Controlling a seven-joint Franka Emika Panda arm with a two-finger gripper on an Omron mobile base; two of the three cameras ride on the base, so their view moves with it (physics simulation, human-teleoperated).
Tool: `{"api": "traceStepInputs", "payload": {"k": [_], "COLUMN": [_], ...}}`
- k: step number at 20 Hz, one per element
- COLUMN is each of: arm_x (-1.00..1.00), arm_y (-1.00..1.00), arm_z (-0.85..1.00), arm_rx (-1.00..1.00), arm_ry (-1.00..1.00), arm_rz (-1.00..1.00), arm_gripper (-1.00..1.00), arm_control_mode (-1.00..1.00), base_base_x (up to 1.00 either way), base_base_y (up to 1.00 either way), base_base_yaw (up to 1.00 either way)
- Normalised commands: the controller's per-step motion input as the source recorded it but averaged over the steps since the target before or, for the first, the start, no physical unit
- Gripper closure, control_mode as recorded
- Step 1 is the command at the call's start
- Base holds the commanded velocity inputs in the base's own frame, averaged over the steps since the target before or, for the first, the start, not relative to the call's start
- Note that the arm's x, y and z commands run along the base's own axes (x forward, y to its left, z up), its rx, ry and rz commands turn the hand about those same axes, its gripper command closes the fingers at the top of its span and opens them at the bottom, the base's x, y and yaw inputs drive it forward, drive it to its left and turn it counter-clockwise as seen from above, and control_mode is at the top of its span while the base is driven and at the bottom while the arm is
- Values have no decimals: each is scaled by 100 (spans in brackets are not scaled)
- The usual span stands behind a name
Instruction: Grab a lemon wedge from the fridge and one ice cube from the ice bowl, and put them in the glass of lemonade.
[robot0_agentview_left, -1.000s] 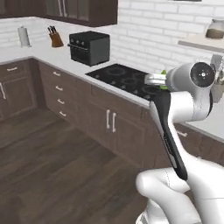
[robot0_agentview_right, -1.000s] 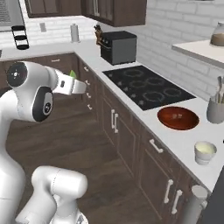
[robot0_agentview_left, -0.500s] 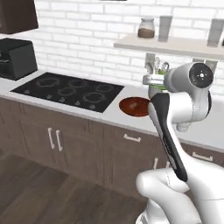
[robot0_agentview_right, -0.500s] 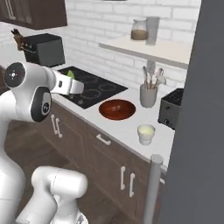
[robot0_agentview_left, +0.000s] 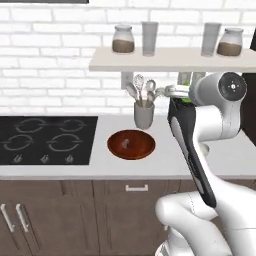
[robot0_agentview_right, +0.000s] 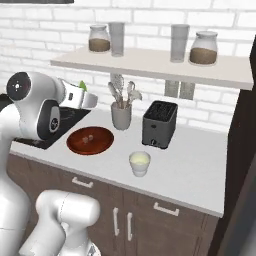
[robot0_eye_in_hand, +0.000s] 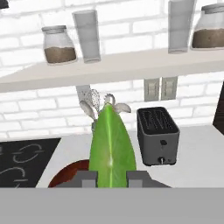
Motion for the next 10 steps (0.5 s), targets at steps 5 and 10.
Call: {"api": "traceStepInputs", "payload": {"k": [5, 10], "arm_x": [0, 0], "arm_y": [0, 0], "arm_z": [0, 0], "arm_rx": [0, 0], "arm_ry": [0, 0], "arm_rz": [0, 0], "arm_gripper": [100, 100], "arm_control_mode": [100, 100], "base_base_x": [52, 48], "base_base_y": [83, 17], "base_base_yaw": [-48, -43]}}
